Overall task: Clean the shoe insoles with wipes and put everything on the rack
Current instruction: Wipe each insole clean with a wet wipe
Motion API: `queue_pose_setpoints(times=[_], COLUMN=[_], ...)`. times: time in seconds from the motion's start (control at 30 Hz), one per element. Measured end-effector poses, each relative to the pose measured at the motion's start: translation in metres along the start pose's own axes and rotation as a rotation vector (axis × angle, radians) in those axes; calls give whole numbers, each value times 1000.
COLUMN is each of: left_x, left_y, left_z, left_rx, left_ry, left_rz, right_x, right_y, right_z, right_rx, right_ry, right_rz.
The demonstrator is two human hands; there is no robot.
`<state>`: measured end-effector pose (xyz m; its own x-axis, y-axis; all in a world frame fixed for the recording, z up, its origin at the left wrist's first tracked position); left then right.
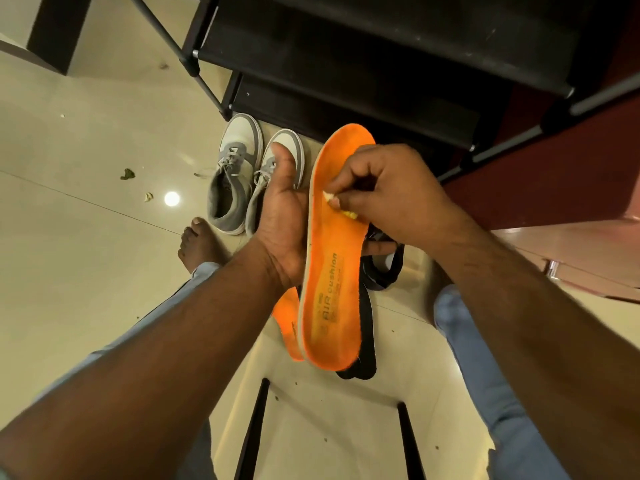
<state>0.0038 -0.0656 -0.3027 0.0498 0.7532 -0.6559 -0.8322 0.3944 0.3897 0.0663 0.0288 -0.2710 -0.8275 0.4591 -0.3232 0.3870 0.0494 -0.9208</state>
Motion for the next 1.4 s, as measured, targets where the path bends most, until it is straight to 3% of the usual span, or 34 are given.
queue_pose_setpoints(times=[0.07,0.1,0.13,0.23,0.27,0.3,0.4,0.43,0.47,0.57,0.63,0.77,0.8,0.93,1.0,1.07,1.17,1.23,1.3,1.4], left_x=[0,1,1,1,0,1,0,0,1,3,3,0,0,3,4,4,2,4,6,8], left_y=[2,2,2,0,0,1,5,5,4,-1,-1,9,9,-3,-6,-3,3,1,-5,-14], left_z=[-4,-6,-7,-1,0,0,-5,-7,-9,-4,-2,-11,-13,-4,2,0,-7,-9,-7,-1], left_rx=[-14,-21,-19,17,26,22,-21,-23,-12,50,57,-15,-20,68,93,53,15,15,50,117], left_ry=[10,17,25,19,23,22,15,26,39,40,24,33,43,57,38,40,66,77,88,93], left_rz=[-20,-20,-16,-4,-6,-6,-15,-16,-15,-21,-34,-24,-19,-50,-67,-69,-73,-84,-79,-62], right_x=[-6,-7,-6,1,2,2,-4,-5,-4,0,0,-3,-2,4,5,4,-1,-2,0,4], right_y=[-3,-3,-1,2,2,3,-3,-4,-2,1,2,-4,-5,0,2,2,-5,-6,-3,2], right_z=[6,10,12,6,4,2,10,13,14,7,4,20,23,9,2,4,17,16,9,-4], right_rx=[113,104,67,-136,-133,-77,94,96,84,-87,-108,28,3,-157,-191,-127,-54,-45,-58,-201], right_ry=[-293,-355,-315,69,104,58,-324,-359,-305,71,133,-281,-306,96,207,76,-317,-396,-291,63], right_rz=[103,102,73,-82,-89,-68,49,52,49,-38,-79,-30,-47,-128,-139,-119,-67,-17,22,-72])
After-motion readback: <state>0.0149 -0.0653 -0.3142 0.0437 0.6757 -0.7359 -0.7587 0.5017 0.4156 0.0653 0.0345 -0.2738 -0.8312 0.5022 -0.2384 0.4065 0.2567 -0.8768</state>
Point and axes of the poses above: each hand's wrist, its own x-axis towards the middle knuckle, its own z-axis out of the palm, y = z × x, the point moved 3 cm from there along x, towards the middle knuckle, and after that the axes turned 12 degrees about x, right-handed, at the moved point
